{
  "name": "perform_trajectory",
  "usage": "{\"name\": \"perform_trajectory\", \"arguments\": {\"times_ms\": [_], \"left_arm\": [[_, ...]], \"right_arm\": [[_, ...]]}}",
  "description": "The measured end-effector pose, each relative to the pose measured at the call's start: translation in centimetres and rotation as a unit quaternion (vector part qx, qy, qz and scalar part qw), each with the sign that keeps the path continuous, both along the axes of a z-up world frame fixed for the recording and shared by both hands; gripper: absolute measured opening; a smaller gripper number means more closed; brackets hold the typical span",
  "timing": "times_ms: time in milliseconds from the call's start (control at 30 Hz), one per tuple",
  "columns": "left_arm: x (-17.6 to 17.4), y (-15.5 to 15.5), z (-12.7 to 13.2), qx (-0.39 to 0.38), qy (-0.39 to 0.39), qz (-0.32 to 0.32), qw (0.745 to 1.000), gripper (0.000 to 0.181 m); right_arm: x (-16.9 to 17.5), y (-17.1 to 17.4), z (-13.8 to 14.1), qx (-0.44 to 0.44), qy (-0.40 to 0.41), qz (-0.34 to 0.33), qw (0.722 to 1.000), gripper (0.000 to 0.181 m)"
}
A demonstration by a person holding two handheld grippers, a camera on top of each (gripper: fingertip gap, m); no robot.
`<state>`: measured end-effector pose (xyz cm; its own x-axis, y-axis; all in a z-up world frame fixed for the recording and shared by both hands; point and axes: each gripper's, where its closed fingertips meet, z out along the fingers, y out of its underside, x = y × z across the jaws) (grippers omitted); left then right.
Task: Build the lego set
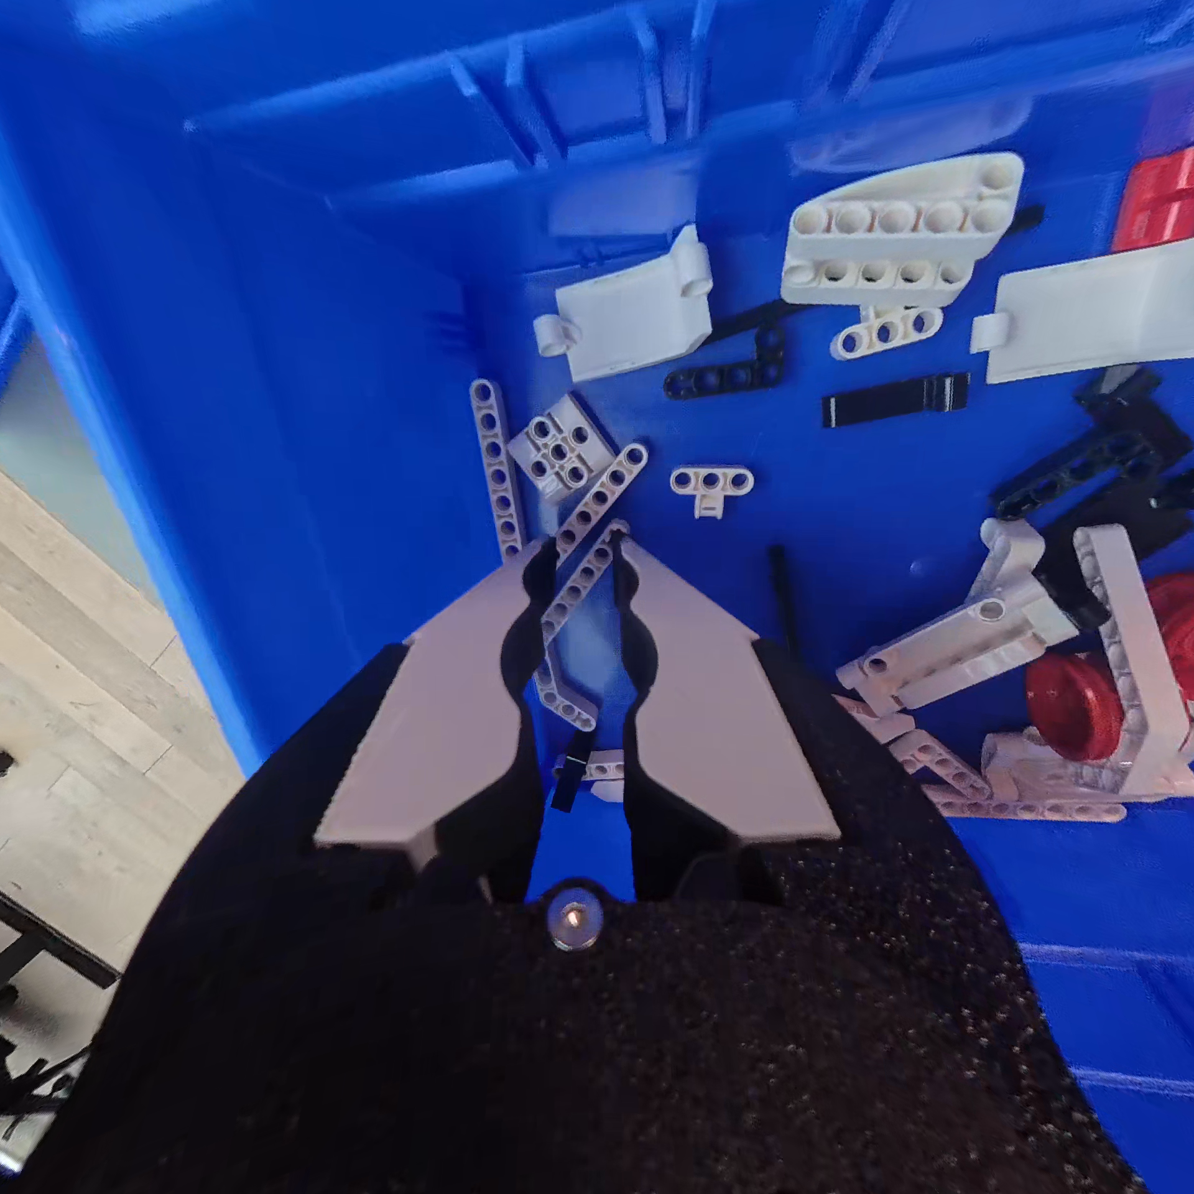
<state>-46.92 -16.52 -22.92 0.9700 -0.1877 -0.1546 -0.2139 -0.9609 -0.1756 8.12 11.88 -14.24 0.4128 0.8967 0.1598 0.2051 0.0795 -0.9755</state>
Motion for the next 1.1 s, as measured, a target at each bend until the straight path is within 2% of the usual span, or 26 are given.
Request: {"name": "perform_trajectory", "arguments": {"times_ms": [467, 533, 700, 800, 900, 1033, 1100], "left_arm": [[0.7, 3.0, 0.1, 0.005, 0.025, -0.045, 0.999, 0.024], [1.0, 3.2, 0.0, -0.001, 0.026, -0.050, 0.998, 0.020], [2.2, 0.9, -0.9, -0.076, 0.002, -0.047, 0.996, 0.012], [1.6, 0.2, -0.7, -0.091, 0.025, -0.042, 0.995, 0.014], [2.4, -0.7, 0.0, -0.113, 0.014, -0.032, 0.993, 0.018], [2.7, 2.7, 1.9, -0.034, 0.028, -0.045, 0.998, 0.022], [2.2, 3.8, 1.8, -0.026, 0.049, -0.056, 0.997, 0.025]], "right_arm": [[-0.4, -0.3, -0.6, 0.008, -0.018, 0.011, 1.000, 0.005], [-0.5, -0.3, -0.6, 0.009, -0.019, 0.012, 1.000, 0.005], [-0.5, -0.4, -0.7, 0.012, -0.024, 0.015, 1.000, 0.005], [-0.5, -0.4, -0.7, 0.011, -0.024, 0.017, 1.000, 0.005], [-0.5, -0.5, -0.8, 0.011, -0.026, 0.018, 0.999, 0.005], [-0.7, -0.5, -0.9, 0.011, -0.029, 0.021, 0.999, 0.005], [-0.7, -0.6, -0.8, 0.014, -0.029, 0.021, 0.999, 0.004]]}}
